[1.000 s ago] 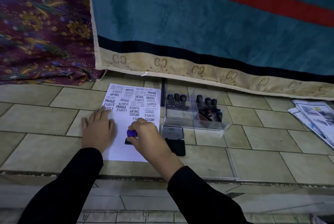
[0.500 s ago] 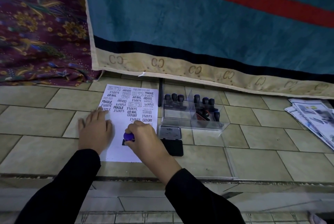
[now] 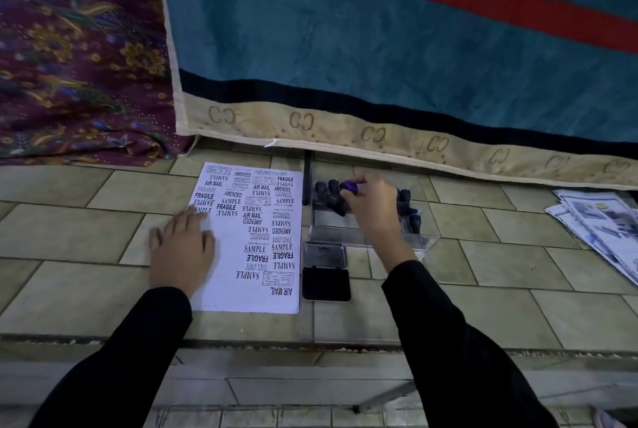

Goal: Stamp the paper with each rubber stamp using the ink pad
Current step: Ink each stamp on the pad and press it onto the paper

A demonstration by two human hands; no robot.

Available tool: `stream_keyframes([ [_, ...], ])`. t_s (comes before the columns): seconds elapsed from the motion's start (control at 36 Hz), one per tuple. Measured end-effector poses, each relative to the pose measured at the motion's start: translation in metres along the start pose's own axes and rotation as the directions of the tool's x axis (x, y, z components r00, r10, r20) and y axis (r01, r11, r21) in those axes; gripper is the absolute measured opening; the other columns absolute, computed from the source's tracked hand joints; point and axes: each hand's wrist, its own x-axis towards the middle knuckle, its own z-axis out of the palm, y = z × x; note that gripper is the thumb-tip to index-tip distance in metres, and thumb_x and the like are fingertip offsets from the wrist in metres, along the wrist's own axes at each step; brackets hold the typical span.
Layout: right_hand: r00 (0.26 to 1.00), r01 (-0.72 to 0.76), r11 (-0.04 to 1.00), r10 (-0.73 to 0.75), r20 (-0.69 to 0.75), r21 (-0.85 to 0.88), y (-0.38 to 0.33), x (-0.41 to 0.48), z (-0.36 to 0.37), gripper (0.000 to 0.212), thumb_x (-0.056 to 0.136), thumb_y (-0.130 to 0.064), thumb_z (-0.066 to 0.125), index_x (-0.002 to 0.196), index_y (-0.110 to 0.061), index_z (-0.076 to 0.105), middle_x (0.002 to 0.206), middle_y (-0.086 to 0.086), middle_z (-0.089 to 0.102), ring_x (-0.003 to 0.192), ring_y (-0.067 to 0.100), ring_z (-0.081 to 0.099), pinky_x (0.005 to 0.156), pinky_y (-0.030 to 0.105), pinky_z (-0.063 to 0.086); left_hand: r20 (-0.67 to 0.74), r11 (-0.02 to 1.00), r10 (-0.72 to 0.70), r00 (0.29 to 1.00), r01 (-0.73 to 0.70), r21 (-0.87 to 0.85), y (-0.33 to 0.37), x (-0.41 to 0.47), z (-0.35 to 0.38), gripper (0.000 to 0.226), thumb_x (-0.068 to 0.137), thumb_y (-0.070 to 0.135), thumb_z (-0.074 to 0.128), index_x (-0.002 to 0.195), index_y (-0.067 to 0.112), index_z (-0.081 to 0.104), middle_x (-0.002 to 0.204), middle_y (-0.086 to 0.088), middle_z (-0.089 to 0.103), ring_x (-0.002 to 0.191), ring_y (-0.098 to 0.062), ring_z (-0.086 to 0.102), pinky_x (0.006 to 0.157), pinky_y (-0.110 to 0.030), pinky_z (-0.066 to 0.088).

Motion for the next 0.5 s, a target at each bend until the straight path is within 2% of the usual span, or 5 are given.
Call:
stream_keyframes([
  [0.11, 0.989, -0.001, 0.991, 0.02, 0.144, -0.132, 0.012, 0.007, 0.01, 0.02, 0.081, -0.013, 0.072, 0.098, -0.005, 0.067, 0.101, 0.013, 0.067, 0.083, 0.019, 0.061, 0.07, 0.022, 0.043, -0.002, 1.0, -0.003, 1.0, 0.003, -0.006, 0.001, 0.0, 0.0, 0.038, 0.09, 0.017, 0.051, 0.128, 0.015, 0.053, 0.143, -0.004, 0.048, 0.13, -0.025, 0.046, 0.112, -0.055, 0.023],
  [0.22, 0.975, -0.029, 0.993, 0.054, 0.216, -0.117, 0.006, 0.013, 0.015, 0.025, 0.076, -0.014, 0.076, 0.096, -0.004, 0.065, 0.099, 0.013, 0.066, 0.089, 0.023, 0.06, 0.075, 0.028, 0.048, 0.003, 1.0, -0.001, 1.0, 0.001, 0.001, 0.001, 0.0, -0.001, 0.037, 0.091, 0.017, 0.051, 0.128, 0.015, 0.053, 0.144, -0.005, 0.048, 0.13, -0.026, 0.045, 0.112, -0.054, 0.022],
  [0.33, 0.964, 0.0, 0.992, 0.034, 0.265, -0.126, -0.003, 0.014, 0.017, 0.023, 0.074, -0.014, 0.077, 0.091, -0.005, 0.063, 0.091, 0.012, 0.066, 0.079, 0.02, 0.058, 0.068, 0.03, 0.048, 0.01, 1.0, -0.003, 1.0, 0.003, 0.003, 0.002, -0.001, -0.002, 0.037, 0.092, 0.017, 0.05, 0.129, 0.015, 0.053, 0.144, -0.005, 0.048, 0.131, -0.027, 0.044, 0.112, -0.054, 0.022],
  [0.42, 0.937, 0.045, 0.978, 0.03, 0.348, -0.206, -0.005, 0.011, 0.021, 0.02, 0.076, -0.016, 0.076, 0.087, -0.004, 0.064, 0.091, 0.014, 0.068, 0.084, 0.025, 0.06, 0.076, 0.036, 0.052, 0.023, 1.0, -0.014, 1.0, 0.014, 0.008, 0.003, -0.001, -0.004, 0.038, 0.092, 0.017, 0.049, 0.129, 0.015, 0.052, 0.145, -0.005, 0.047, 0.132, -0.026, 0.043, 0.113, -0.053, 0.021],
  [0.5, 0.926, 0.039, 0.971, 0.053, 0.373, -0.235, -0.002, 0.01, 0.023, 0.018, 0.079, -0.018, 0.074, 0.087, -0.004, 0.067, 0.091, 0.015, 0.069, 0.088, 0.026, 0.063, 0.081, 0.038, 0.053, 0.031, 1.0, -0.025, 0.999, 0.025, 0.0, 0.005, -0.001, -0.006, 0.038, 0.092, 0.017, 0.049, 0.13, 0.014, 0.051, 0.146, -0.005, 0.046, 0.133, -0.026, 0.042, 0.114, -0.052, 0.02],
])
